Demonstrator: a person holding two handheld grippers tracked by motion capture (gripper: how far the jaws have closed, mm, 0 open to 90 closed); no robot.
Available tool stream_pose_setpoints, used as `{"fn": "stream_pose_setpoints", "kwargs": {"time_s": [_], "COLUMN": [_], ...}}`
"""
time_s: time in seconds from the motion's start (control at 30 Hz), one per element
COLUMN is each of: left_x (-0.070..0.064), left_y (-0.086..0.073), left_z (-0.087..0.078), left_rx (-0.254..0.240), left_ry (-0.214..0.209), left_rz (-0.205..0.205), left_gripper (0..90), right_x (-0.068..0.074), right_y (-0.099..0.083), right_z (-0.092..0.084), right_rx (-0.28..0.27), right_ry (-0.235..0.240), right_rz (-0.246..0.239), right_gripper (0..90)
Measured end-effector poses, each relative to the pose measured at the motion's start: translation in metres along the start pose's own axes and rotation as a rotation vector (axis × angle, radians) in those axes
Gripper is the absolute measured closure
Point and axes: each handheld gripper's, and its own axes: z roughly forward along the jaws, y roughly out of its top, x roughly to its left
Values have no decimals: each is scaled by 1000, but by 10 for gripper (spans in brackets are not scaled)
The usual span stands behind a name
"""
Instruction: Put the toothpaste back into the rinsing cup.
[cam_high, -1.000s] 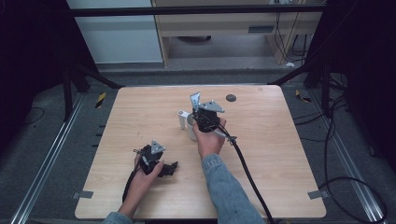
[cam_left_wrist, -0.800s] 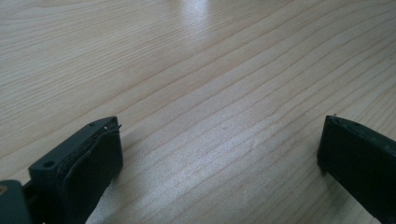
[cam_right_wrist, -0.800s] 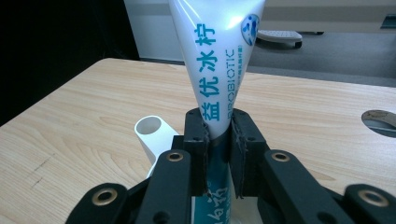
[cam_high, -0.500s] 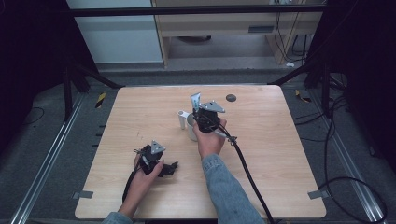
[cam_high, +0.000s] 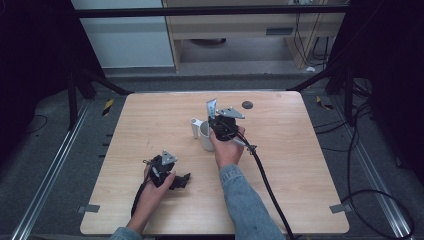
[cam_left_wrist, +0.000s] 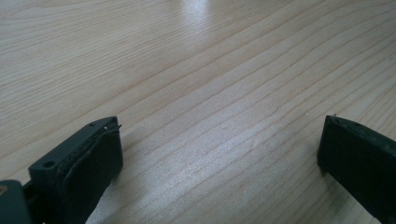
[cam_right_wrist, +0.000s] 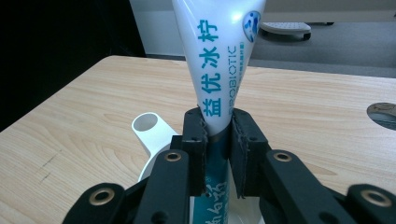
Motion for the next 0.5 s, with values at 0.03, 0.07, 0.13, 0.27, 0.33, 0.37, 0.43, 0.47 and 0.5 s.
{"fn": "stream_pose_setpoints", "kwargs": {"time_s": [0.03, 0.07, 0.13, 0.27, 0.33, 0.37, 0.43, 0.47, 0.5], "left_x": [0, 0, 0, 0, 0, 0, 0, 0, 0], "left_y": [0, 0, 0, 0, 0, 0, 0, 0, 0], "left_z": [0, 0, 0, 0, 0, 0, 0, 0, 0], "left_rx": [0, 0, 0, 0, 0, 0, 0, 0, 0], "left_ry": [1, 0, 0, 0, 1, 0, 0, 0, 0], "left_rz": [0, 0, 0, 0, 0, 0, 0, 0, 0], "left_gripper": [0, 0, 0, 0, 0, 0, 0, 0, 0], "right_x": [0, 0, -1, -3, -4, -4, -4, -4, -4], "right_y": [0, 0, 0, 0, 0, 0, 0, 0, 0], "right_z": [0, 0, 0, 1, 1, 1, 1, 1, 1], "right_rx": [2, 3, 7, 13, 16, 18, 20, 19, 19], "right_ry": [3, 3, 3, 4, 8, 7, 9, 8, 8], "right_rz": [0, 2, 4, 5, 7, 6, 3, 3, 4], "right_gripper": [771, 769, 767, 765, 768, 770, 775, 776, 777]}}
